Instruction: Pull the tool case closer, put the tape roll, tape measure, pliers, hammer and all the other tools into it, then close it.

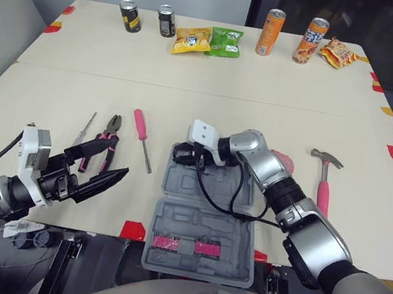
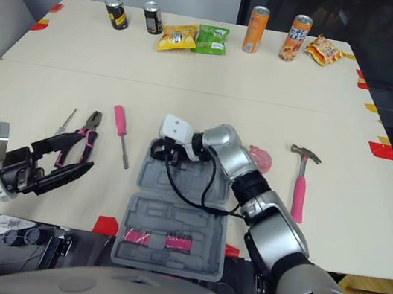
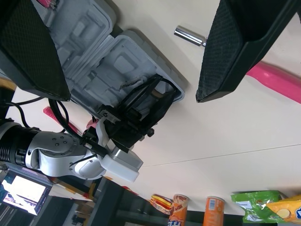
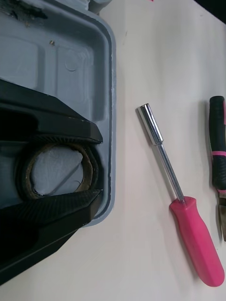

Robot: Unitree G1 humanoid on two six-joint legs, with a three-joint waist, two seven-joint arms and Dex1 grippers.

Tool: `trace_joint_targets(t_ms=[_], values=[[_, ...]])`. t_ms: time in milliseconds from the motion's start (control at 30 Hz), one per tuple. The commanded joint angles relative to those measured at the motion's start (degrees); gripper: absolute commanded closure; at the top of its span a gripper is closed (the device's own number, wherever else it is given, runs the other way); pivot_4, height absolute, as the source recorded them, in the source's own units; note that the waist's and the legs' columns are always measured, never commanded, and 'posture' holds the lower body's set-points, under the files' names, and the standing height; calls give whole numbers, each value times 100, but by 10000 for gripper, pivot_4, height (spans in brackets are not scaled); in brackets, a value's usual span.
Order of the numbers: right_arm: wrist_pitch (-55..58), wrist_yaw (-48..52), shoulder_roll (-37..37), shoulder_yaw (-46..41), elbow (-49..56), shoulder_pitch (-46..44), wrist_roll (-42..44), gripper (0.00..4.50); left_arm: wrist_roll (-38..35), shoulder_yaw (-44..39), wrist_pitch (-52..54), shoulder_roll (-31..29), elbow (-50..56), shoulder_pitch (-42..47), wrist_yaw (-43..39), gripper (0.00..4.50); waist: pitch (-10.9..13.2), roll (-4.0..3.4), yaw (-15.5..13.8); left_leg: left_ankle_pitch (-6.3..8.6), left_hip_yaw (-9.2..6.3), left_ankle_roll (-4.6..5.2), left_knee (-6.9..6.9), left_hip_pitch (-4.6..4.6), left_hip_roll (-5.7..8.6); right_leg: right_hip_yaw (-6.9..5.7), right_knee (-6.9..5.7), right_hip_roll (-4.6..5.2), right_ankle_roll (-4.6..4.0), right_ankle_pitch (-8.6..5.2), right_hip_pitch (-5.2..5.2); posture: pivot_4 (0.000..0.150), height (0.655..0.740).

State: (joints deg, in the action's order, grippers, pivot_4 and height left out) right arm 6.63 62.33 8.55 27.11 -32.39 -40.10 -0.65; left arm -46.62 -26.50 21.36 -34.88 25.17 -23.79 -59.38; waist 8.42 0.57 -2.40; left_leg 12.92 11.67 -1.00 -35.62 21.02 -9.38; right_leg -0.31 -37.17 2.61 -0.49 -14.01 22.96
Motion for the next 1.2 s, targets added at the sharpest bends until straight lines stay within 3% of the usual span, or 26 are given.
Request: trace_joint_targets(t_ms=[33,200,433,500,633,800,1000,1200], values=[[-116,263,-31,-668,720,341,825,28735,-33,-29,-28,11,198,24,144,0,1,0,-34,0,0,1,0,4,0,-1,2,0,-1,-1,2,1500,7400],[135,513,301,-1325,2028,925,1703,28735,162,-65,-266,222,-36,0,340,0,4,-1,-45,-1,2,2,-4,13,0,1,8,0,-1,-1,8,1500,7400],[1054,513,1519,-2174,3776,2405,2658,28735,485,-174,-741,438,-659,-206,236,0,2,6,-100,0,0,1,0,7,0,1,17,0,1,-2,0,1500,7400],[842,513,1860,-2448,4040,2948,2646,28735,553,-209,-873,465,-829,-257,204,0,2,6,-121,1,-2,0,2,5,0,0,17,0,2,-1,0,1500,7400],[542,386,2308,-3483,4526,4438,2939,17215,664,-295,-1124,509,-1240,-377,97,0,0,10,-148,10,-2,-13,18,-4,1,0,26,0,4,-3,-6,1500,7400],[6,55,2245,-4827,4847,6106,3166,247,754,-384,-1356,538,-1667,-486,-15,0,-1,9,-143,14,-3,-19,41,-4,3,-2,56,-1,8,-4,-9,1500,7400],[-916,-67,1817,-5687,4509,7592,3067,247,675,-484,-1334,690,-1633,-692,246,0,0,12,-104,34,-4,-50,79,-24,5,-4,113,-2,18,-5,-35,1500,7400],[-1323,-145,1688,-5840,4047,7828,3083,247,508,-337,-755,705,-692,-730,1044,0,21,16,-91,37,-4,-55,145,-102,18,-3,177,0,27,-11,-115,1500,7400]])
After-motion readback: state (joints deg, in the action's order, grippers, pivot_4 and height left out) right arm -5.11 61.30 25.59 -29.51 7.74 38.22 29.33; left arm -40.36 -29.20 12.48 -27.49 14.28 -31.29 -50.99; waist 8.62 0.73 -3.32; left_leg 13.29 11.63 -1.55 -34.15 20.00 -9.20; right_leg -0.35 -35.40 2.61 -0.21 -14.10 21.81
